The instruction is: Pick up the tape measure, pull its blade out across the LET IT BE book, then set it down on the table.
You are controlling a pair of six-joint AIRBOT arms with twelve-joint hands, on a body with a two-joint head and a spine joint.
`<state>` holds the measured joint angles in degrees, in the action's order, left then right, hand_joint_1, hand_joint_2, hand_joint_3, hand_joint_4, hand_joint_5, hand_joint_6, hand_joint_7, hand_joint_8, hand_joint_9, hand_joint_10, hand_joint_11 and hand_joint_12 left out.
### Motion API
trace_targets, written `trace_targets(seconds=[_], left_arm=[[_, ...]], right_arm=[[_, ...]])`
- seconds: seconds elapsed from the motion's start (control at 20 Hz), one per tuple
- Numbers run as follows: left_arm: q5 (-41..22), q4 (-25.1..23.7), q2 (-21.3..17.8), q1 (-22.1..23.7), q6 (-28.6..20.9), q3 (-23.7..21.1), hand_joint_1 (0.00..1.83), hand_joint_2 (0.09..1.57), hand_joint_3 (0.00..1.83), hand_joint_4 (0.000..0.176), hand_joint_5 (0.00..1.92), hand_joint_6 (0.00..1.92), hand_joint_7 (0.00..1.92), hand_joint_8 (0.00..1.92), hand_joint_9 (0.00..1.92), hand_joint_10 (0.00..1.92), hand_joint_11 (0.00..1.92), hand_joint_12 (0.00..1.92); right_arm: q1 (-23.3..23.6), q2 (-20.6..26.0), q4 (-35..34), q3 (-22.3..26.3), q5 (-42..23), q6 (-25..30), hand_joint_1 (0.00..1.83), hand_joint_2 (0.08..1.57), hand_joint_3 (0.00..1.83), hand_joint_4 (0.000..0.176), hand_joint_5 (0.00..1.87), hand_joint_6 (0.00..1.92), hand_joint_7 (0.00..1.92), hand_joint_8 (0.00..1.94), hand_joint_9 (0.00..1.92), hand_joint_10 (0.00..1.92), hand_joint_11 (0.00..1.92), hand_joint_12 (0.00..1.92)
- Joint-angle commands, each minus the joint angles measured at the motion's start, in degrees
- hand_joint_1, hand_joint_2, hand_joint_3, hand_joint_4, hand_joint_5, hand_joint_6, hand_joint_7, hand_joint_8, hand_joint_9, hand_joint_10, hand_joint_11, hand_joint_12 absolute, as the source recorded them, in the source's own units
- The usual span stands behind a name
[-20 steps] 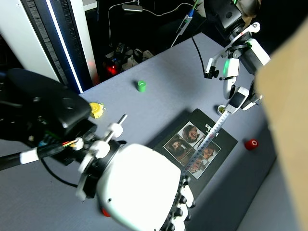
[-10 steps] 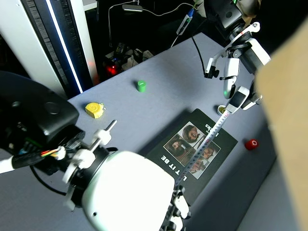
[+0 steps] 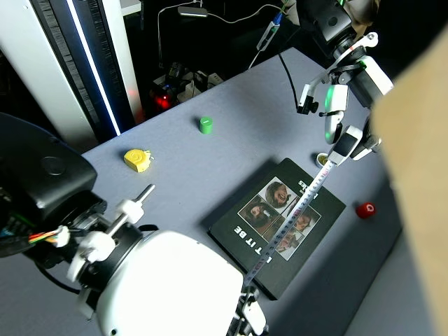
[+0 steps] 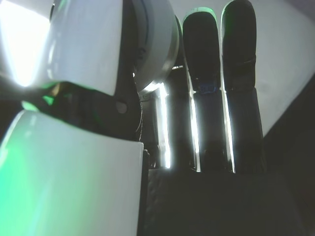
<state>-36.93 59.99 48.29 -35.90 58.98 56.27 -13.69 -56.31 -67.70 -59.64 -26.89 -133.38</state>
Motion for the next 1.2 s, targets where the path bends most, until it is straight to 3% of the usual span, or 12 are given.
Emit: trace_targets(seconds=[0.0,0.65,0.7,0.75,0.8,0.85,0.9,0.95,1.0,1.1,1.15], left_arm=[[-7.1,-1.5,-1.2,0.3,-0.2,0.2,1.38,1.08,0.00,0.000,1.08,0.67,0.99,0.90,0.96,1.19,0.84,0.94],[-7.1,-1.7,-1.0,-0.1,-0.2,0.3,1.38,1.08,0.00,0.000,1.09,0.67,1.00,0.90,0.96,1.20,0.85,0.93],[-7.1,-1.8,-0.9,-0.1,-0.1,0.3,1.38,1.08,0.00,0.000,1.09,0.67,1.00,0.90,0.96,1.20,0.84,0.93],[-7.1,-1.8,-0.9,-0.1,-0.1,0.3,1.38,1.08,0.00,0.000,1.09,0.67,1.00,0.90,0.96,1.20,0.84,0.93],[-7.1,-1.8,-0.9,-0.1,-0.1,0.4,1.38,1.08,0.00,0.000,1.08,0.67,1.00,0.90,0.96,1.19,0.84,0.93],[-7.1,-1.8,-0.9,-0.2,0.0,0.4,1.38,1.08,0.00,0.000,1.08,0.67,1.01,0.90,0.95,1.20,0.84,0.93],[-7.1,-1.8,-0.8,-0.2,0.0,0.5,1.38,1.08,0.00,0.000,1.08,0.67,1.01,0.90,0.95,1.20,0.84,0.93],[-7.1,-2.0,-0.8,-0.2,0.0,0.5,1.38,1.08,0.00,0.000,1.08,0.67,1.01,0.90,0.95,1.20,0.85,0.93],[-7.1,-2.3,-0.8,-0.3,0.0,0.6,1.38,1.08,0.00,0.000,1.08,0.67,1.01,0.90,0.95,1.20,0.85,0.93],[-7.0,-2.5,-0.9,-0.8,0.0,0.7,1.38,1.08,0.00,0.000,1.08,0.67,1.00,0.90,0.96,1.19,0.85,0.93],[-6.8,-2.6,-0.8,-0.9,-0.1,0.9,1.38,1.08,0.00,0.000,1.08,0.67,1.00,0.91,0.97,1.19,0.85,0.93]], right_arm=[[0.8,1.0,2.8,-0.4,-5.5,-0.8,1.34,1.22,0.00,0.000,0.69,1.32,0.81,1.23,0.74,1.50,0.56,1.54],[1.0,1.1,2.9,-0.5,-5.6,-0.8,1.33,1.22,0.00,0.000,0.67,1.36,0.81,1.21,0.72,1.52,0.54,1.53],[1.0,1.1,2.9,-0.5,-5.6,-0.8,1.02,1.29,0.00,0.000,0.65,1.47,0.69,0.75,0.61,0.90,0.42,1.45],[1.0,1.0,2.9,-0.5,-5.6,-0.8,1.02,1.29,0.00,0.000,0.65,1.47,0.69,0.75,0.61,0.90,0.42,1.45],[1.0,0.9,2.9,-0.5,-5.5,-0.8,0.80,1.15,0.00,0.000,0.46,0.29,0.58,0.13,0.49,0.34,0.18,1.28],[0.9,0.7,2.9,-0.5,-5.4,-0.8,0.73,1.11,0.00,0.000,0.44,0.11,0.48,0.03,0.41,0.16,0.05,1.21],[0.8,0.6,2.8,-0.5,-5.3,-0.8,0.73,1.11,0.00,0.000,0.44,0.11,0.48,0.03,0.41,0.16,0.05,1.21],[0.8,0.4,2.8,-0.4,-5.1,-0.8,0.55,1.09,0.00,0.000,0.25,0.00,0.23,0.00,0.20,0.01,0.00,0.81],[0.7,0.3,2.8,-0.3,-5.1,-0.8,0.55,1.09,0.00,0.000,0.25,0.00,0.23,0.00,0.20,0.01,0.00,0.81],[0.7,0.2,2.8,0.1,-4.0,-0.1,0.31,1.03,0.00,0.003,0.02,0.00,0.03,0.00,0.02,0.00,0.00,0.40],[0.7,0.2,2.8,0.4,-3.9,0.0,0.27,1.02,0.00,0.003,0.00,0.00,0.01,0.00,0.00,0.00,0.00,0.31]])
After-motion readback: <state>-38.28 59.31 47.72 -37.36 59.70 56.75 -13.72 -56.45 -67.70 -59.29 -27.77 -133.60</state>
